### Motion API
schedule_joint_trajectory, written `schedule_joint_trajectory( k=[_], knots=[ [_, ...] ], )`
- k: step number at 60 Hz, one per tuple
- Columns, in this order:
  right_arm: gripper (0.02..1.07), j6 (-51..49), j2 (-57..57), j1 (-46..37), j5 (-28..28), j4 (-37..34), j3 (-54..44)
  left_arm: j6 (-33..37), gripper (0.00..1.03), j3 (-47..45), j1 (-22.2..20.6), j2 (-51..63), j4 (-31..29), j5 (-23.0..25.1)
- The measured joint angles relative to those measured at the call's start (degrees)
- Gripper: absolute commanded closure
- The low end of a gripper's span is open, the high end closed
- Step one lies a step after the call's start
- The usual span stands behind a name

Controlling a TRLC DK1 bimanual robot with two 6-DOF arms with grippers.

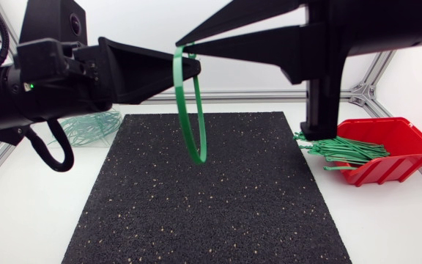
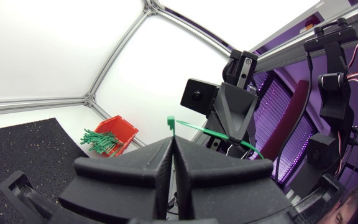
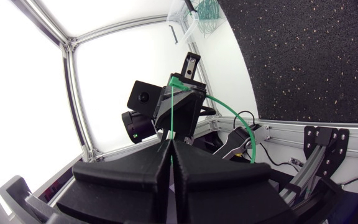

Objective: Take a green cable tie from the red box, thread the tail through the head to close it, then place it in the transparent bin on the left.

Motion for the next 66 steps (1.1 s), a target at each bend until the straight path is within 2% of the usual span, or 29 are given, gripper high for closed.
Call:
schedule_joint_trajectory(
  k=[66],
  knots=[
    [1.01,0.6,1.8,-2.5,-2.2,2.2,-1.3,0.0,1.0,-1.1,-0.4,-1.3,-0.2,-0.5]
  ],
)
